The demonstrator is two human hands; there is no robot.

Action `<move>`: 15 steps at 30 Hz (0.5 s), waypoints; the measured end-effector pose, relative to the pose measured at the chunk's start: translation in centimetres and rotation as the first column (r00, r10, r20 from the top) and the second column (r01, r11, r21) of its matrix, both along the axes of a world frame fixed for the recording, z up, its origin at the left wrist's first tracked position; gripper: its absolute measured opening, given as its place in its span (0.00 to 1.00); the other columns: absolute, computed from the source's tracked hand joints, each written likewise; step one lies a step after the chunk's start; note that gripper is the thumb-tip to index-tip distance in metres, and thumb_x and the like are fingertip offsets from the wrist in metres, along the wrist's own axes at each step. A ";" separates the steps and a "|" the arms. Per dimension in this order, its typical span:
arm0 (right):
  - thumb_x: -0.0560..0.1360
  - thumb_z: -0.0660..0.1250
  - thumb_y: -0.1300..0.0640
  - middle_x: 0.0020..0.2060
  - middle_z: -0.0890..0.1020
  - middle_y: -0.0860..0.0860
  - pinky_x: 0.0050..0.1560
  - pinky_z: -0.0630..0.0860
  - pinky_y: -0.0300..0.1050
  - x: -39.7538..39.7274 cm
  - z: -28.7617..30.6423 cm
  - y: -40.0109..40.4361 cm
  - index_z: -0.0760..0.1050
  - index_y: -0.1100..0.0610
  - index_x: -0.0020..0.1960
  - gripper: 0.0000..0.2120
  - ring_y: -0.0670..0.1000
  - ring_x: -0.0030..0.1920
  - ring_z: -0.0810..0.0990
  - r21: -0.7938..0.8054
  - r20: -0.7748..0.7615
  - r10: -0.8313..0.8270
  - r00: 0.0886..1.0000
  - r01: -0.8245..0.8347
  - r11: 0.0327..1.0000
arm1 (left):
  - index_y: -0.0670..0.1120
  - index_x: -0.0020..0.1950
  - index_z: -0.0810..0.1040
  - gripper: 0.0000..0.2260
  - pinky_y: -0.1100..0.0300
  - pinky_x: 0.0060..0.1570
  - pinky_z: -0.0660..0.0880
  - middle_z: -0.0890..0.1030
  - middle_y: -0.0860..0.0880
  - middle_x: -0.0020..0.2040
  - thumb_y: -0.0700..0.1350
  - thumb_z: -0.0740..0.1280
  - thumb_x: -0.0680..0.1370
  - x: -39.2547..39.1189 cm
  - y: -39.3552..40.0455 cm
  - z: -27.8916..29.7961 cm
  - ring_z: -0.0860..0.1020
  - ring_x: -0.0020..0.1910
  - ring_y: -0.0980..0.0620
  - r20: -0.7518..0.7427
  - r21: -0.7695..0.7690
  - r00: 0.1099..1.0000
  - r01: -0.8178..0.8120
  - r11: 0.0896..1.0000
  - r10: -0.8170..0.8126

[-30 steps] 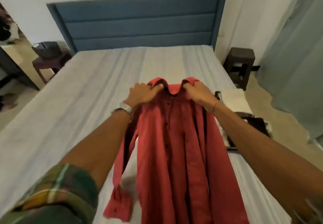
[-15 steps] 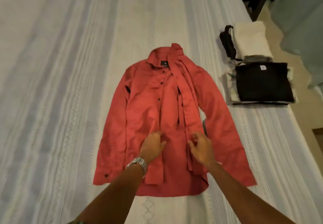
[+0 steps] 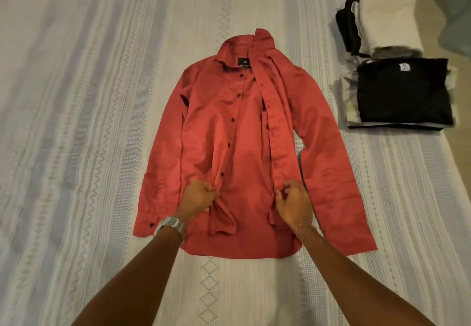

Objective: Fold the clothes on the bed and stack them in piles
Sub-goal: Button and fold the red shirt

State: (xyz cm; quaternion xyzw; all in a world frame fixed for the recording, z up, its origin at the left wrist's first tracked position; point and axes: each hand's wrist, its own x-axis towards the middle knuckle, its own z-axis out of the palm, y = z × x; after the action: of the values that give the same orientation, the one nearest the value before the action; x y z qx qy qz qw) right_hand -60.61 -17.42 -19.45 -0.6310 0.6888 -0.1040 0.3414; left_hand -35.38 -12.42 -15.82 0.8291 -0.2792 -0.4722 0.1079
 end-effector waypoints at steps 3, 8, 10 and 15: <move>0.71 0.75 0.54 0.55 0.78 0.56 0.54 0.78 0.53 0.3 0.3 0.3 0.74 0.59 0.61 0.22 0.58 0.56 0.79 0.027 -0.054 0.053 0.997 -0.051 0.998 | 0.45 0.37 0.81 0.11 0.61 0.37 0.81 0.81 0.49 0.33 0.36 0.70 0.78 0.6 0.3 0.7 0.78 0.32 0.56 -0.171 0.048 0.983 0.069 0.996 -0.059; 0.65 0.76 0.57 0.53 0.77 0.59 0.52 0.79 0.53 0.4 0.1 1.1 0.75 0.62 0.58 0.24 0.60 0.54 0.78 -0.008 -0.092 0.081 0.992 -0.082 0.997 | 0.49 0.21 0.76 0.26 0.64 0.29 0.72 0.74 0.56 0.23 0.34 0.67 0.79 0.3 0.9 1.1 0.72 0.24 0.59 -0.156 0.027 0.983 0.101 0.995 -0.095; 0.63 0.75 0.62 0.48 0.78 0.62 0.46 0.79 0.53 0.5 -0.2 1.3 0.76 0.64 0.52 0.19 0.63 0.49 0.79 -0.048 -0.145 0.133 0.981 -0.141 0.989 | 0.48 0.24 0.72 0.22 0.62 0.28 0.70 0.72 0.51 0.24 0.38 0.70 0.78 0.6 1.1 0.6 0.70 0.25 0.53 -0.097 0.036 0.995 0.043 0.998 -0.039; 0.70 0.70 0.64 0.50 0.80 0.60 0.48 0.78 0.51 -0.4 -0.6 1.0 0.78 0.63 0.54 0.12 0.61 0.50 0.80 -0.038 -0.089 0.141 0.986 -0.145 0.989 | 0.43 0.47 0.73 0.15 0.50 0.40 0.76 0.78 0.45 0.42 0.51 0.73 0.73 -0.9 2.1 0.8 0.78 0.41 0.42 0.379 -0.016 0.898 0.246 0.969 -0.222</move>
State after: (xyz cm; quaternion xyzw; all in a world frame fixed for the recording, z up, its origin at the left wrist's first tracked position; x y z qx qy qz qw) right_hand -60.98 -16.40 -20.02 -0.6900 0.6535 -0.0672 0.3039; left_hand -36.23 -10.34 -14.98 0.8604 -0.4071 -0.3057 0.0217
